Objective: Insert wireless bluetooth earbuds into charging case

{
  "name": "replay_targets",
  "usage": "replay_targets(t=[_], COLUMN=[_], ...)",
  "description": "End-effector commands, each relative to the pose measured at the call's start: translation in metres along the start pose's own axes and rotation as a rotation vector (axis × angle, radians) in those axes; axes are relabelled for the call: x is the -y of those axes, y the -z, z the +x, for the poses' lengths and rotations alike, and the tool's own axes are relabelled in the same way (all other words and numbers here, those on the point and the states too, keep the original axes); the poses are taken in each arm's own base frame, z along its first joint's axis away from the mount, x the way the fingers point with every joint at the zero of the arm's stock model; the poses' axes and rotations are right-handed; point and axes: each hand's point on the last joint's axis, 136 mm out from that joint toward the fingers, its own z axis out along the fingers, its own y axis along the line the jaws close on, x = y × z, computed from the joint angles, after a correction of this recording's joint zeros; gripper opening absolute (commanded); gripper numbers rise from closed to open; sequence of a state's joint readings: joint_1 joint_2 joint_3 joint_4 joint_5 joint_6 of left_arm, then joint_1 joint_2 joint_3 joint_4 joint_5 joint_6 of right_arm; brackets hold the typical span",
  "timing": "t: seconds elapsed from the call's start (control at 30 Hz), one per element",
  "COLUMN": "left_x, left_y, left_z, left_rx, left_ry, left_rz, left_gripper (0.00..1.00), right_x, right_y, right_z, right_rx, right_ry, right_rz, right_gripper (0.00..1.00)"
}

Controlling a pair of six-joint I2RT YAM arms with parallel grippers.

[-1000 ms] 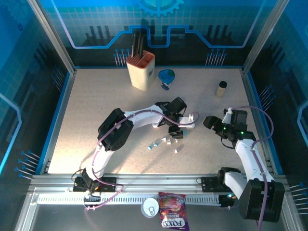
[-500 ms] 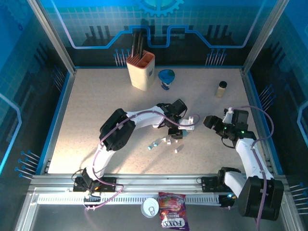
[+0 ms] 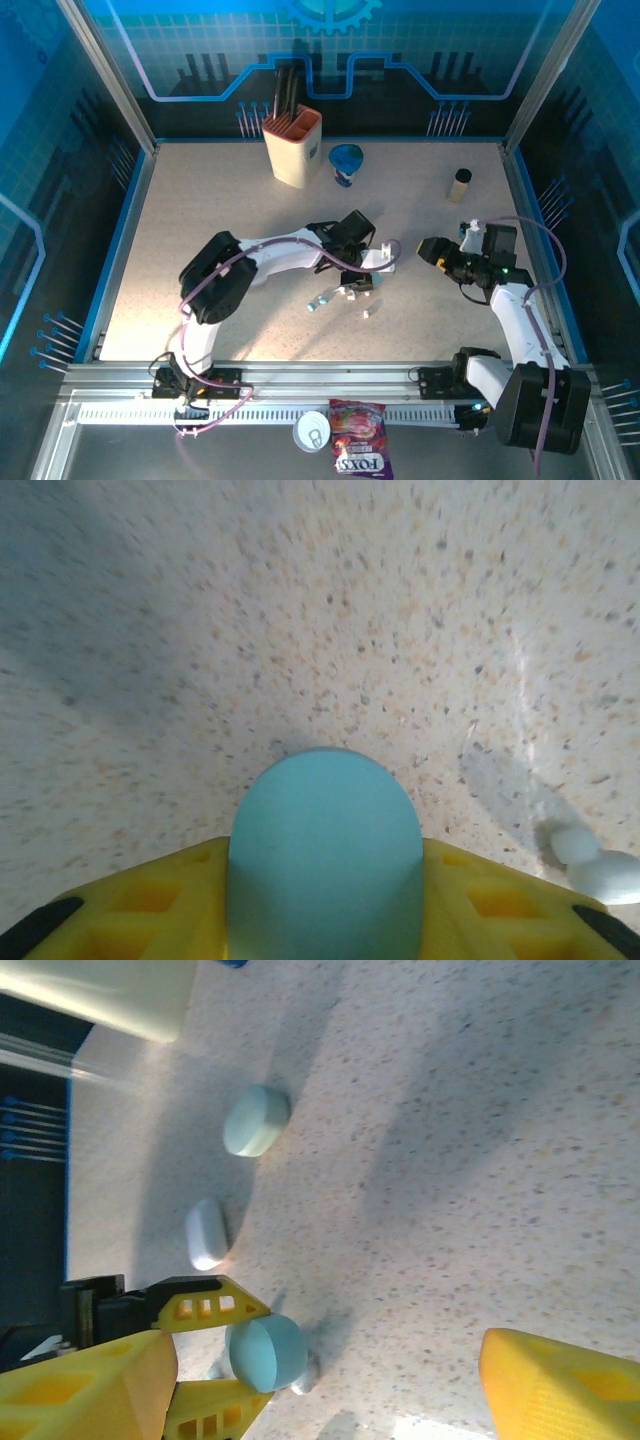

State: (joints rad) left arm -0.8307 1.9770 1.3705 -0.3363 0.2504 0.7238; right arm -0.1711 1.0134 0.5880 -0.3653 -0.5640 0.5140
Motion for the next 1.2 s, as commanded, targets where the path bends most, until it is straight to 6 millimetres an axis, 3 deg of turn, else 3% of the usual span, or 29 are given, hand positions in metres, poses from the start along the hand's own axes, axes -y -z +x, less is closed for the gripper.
replay_targets(t=[0.0, 0.3, 0.43, 0.77, 1.0, 1.17], left_x=[-0.008, -0.007, -0.006, -0.001, 0.006, 0.008], left_y=[0.033, 0.060, 0.067, 0.079, 0.078, 0.074], left_z=[-0.042, -0.051, -0.055, -0.067, -0.064, -0.059], left_rx=[0.177, 0.319, 0.347, 0.419, 0.426, 0.417], left_ry=[-0.004, -0.023, -0.029, -0.021, -0.017, -0.017], left_rz=[-0.086, -0.191, -0.204, -0.187, -0.162, -0.156], left_gripper=[0.43, 0.42, 0.42, 0.42, 0.43, 0.43], right_x=[-0.026, -0.077, -0.086, -0.094, -0.098, -0.097], right_y=[0.001, -0.011, -0.016, -0.029, -0.032, -0.030], right_z=[0.005, 0.044, 0.058, 0.068, 0.064, 0.065], right_rx=[-0.059, -0.256, -0.300, -0.333, -0.314, -0.309], right_ry=[-0.003, 0.032, 0.051, 0.073, 0.065, 0.063], right_rz=[-0.115, -0.329, -0.342, -0.323, -0.315, -0.308], right_gripper=[0.79, 0.77, 0.76, 0.68, 0.46, 0.49])
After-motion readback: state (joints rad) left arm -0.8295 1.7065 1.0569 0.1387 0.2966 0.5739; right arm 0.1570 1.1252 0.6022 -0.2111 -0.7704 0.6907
